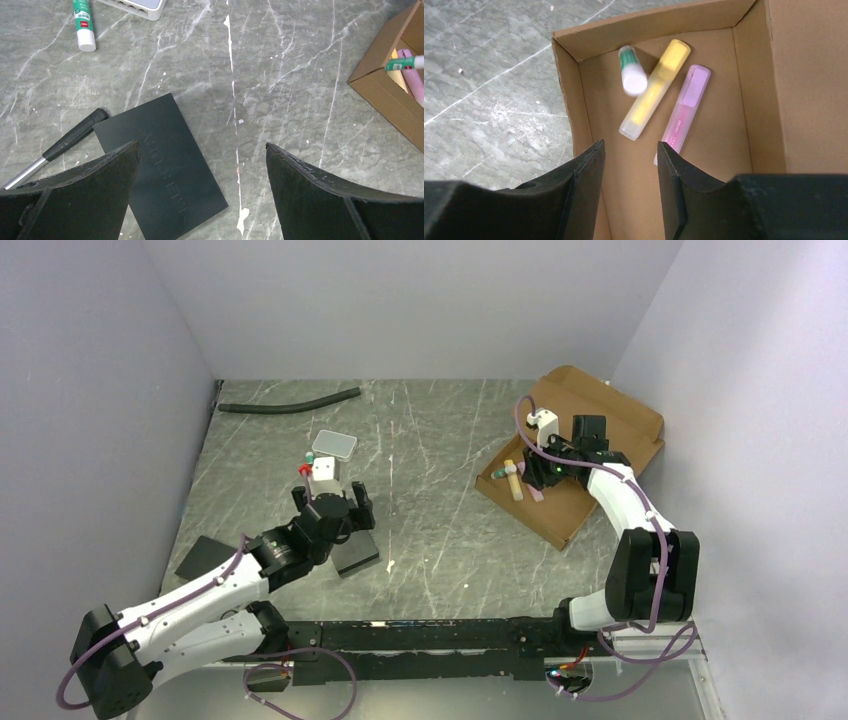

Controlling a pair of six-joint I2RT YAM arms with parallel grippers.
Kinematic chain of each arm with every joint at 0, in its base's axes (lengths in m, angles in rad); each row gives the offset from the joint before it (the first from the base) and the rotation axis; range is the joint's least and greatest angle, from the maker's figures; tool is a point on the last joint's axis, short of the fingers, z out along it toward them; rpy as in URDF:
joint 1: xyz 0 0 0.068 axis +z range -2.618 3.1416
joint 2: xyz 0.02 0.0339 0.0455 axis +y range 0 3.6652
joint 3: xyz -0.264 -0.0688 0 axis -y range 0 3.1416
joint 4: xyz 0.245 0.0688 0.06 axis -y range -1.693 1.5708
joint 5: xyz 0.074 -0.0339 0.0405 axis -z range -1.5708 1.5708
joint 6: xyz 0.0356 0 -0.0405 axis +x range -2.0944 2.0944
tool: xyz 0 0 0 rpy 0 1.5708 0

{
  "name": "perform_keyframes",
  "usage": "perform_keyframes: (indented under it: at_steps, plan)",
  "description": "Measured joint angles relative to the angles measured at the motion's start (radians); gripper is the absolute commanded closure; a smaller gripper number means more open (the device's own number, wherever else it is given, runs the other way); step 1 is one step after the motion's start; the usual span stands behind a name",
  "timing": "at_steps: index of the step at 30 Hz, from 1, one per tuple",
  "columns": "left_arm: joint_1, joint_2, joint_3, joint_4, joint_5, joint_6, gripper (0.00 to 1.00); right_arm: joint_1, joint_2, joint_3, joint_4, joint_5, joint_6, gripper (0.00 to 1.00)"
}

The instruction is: Fold the paper box

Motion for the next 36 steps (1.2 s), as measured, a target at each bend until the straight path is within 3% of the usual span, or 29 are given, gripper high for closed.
perform_keyframes:
  at_steps: [8, 14, 17, 20, 24, 36]
  plan:
    - [0.041, 0.027, 0.000, 0.004, 0.014, 0.001, 0.01, 0.000, 0.010, 0.010, -0.013, 0.008, 0.000, 0.53]
    - [0.333, 0.080, -0.021, 0.055, 0.223, -0.002, 0.01, 0.000, 0.011, 0.010, -0.014, 0.008, 0.000, 0.53]
    - [0.481, 0.148, -0.019, 0.075, 0.335, -0.013, 0.09, 0.000, 0.011, 0.010, -0.017, 0.008, 0.000, 0.53]
    - [0.560, 0.243, 0.005, 0.064, 0.399, -0.024, 0.12, 0.000, 0.011, 0.011, -0.021, 0.007, 0.000, 0.53]
    - [0.630, 0.429, 0.114, 0.026, 0.419, -0.020, 0.25, 0.000, 0.013, 0.017, -0.022, 0.006, -0.001, 0.53]
    - [0.687, 0.930, 0.625, -0.135, 0.387, 0.127, 0.38, 0.002, 0.013, 0.021, -0.026, 0.000, -0.001, 0.53]
